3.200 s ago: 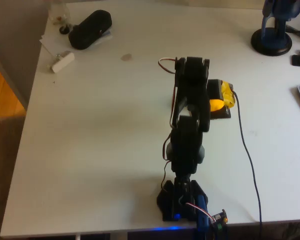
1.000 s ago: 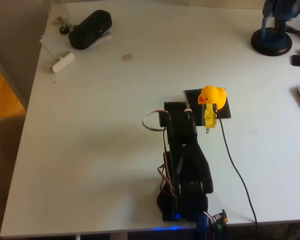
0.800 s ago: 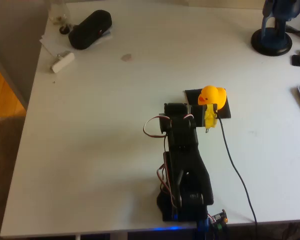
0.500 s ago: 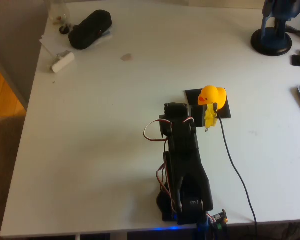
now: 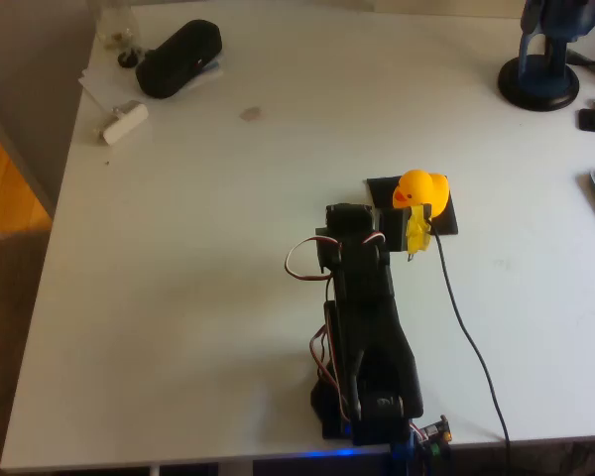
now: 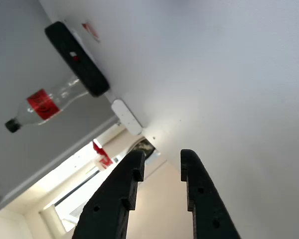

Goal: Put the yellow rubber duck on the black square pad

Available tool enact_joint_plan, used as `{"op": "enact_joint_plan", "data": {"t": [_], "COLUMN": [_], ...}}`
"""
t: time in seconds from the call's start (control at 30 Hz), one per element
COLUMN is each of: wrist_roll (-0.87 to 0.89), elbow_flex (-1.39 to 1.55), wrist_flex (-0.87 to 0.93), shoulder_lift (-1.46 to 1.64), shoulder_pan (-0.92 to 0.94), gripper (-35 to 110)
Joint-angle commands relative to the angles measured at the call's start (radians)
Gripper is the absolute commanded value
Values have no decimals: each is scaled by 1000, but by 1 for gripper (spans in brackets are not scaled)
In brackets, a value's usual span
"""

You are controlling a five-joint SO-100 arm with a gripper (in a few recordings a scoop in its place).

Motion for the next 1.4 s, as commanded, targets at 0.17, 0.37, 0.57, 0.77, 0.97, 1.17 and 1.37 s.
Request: {"op": "enact_joint_plan", "data": {"t": [0.17, 0.37, 0.57, 0.77, 0.97, 1.17, 1.37], "wrist_roll": [-21, -78, -84, -84, -83, -77, -75], "elbow_flex": [9, 26, 34, 35, 37, 37, 37], "wrist_flex": [5, 5, 3, 2, 2, 2, 2], "shoulder_lift": [9, 11, 21, 23, 23, 12, 14], "shoulder_pan": [-9, -9, -9, -8, -6, 2, 5], "gripper": [8, 8, 8, 8, 8, 8, 8]}}
